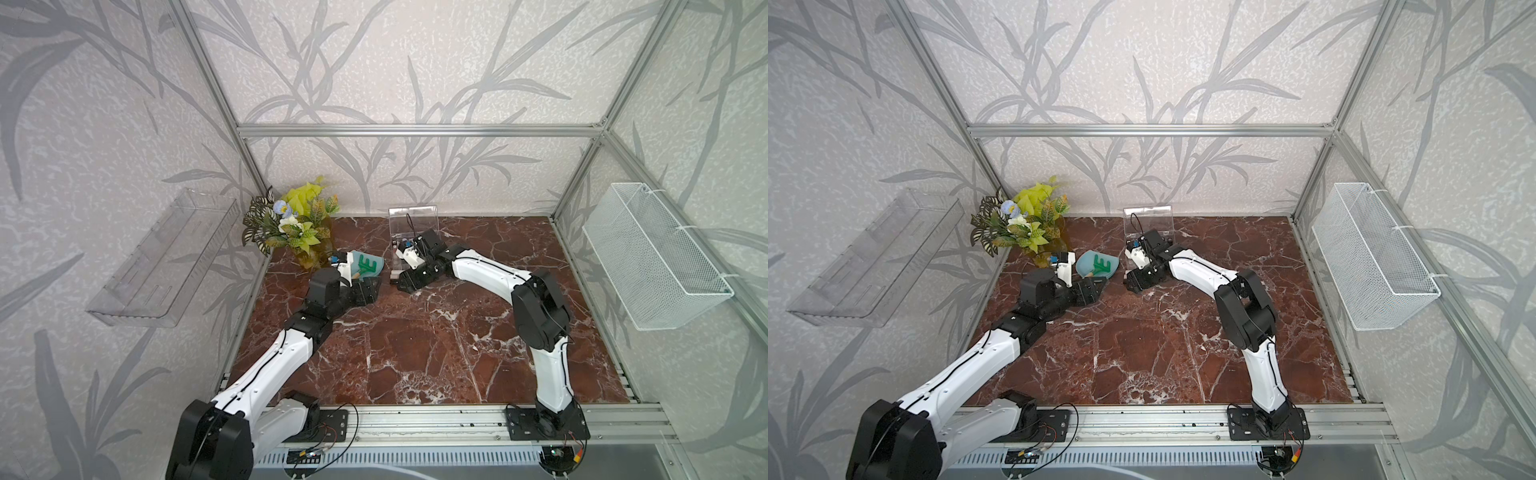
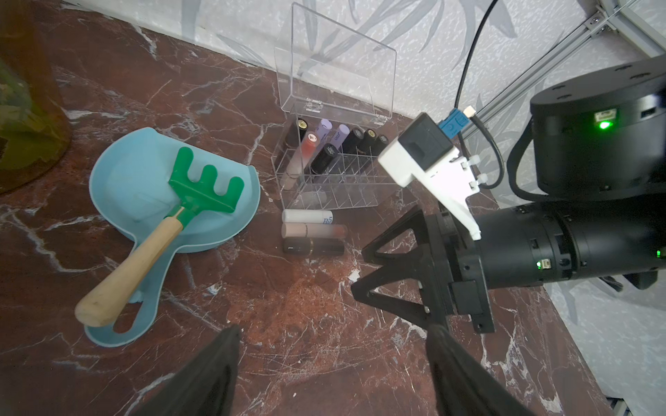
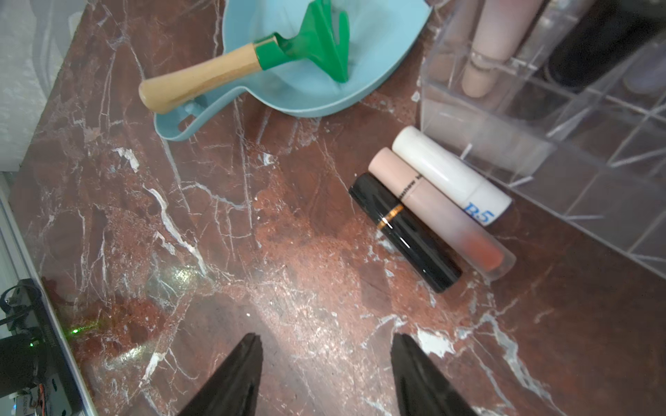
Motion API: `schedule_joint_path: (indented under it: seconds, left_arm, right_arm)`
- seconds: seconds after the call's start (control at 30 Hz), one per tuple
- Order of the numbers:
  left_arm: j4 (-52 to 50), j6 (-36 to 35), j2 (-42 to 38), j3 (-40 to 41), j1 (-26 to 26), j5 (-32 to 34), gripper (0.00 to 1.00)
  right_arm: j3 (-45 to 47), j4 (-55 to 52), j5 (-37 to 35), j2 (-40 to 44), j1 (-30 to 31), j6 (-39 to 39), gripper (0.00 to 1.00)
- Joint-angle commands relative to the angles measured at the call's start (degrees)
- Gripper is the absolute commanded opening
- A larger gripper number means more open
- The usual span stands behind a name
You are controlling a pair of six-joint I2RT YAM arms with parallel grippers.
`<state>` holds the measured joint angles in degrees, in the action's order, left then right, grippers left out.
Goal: Arrange the lipsticks in the organizer
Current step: Pick up the lipstick at the center of the board.
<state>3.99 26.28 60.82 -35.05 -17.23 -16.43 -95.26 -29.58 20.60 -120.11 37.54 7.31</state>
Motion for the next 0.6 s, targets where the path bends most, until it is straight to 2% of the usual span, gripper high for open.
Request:
schedule_joint_path:
  seconds: [0.0, 0.57]
  left_arm:
    - [1.5, 0.5, -0.6, 0.3, 0.1, -0.5, 0.83]
    - [1.5, 0.4, -0.9, 0.6, 0.0, -0.4, 0.83]
  right_arm:
    - [-2.6, -3.1, -0.5, -1.9, 0.9, -1.1, 0.61]
    - [-12.8, -8.3, -4.5, -10.6, 1.2, -3.2, 0.61]
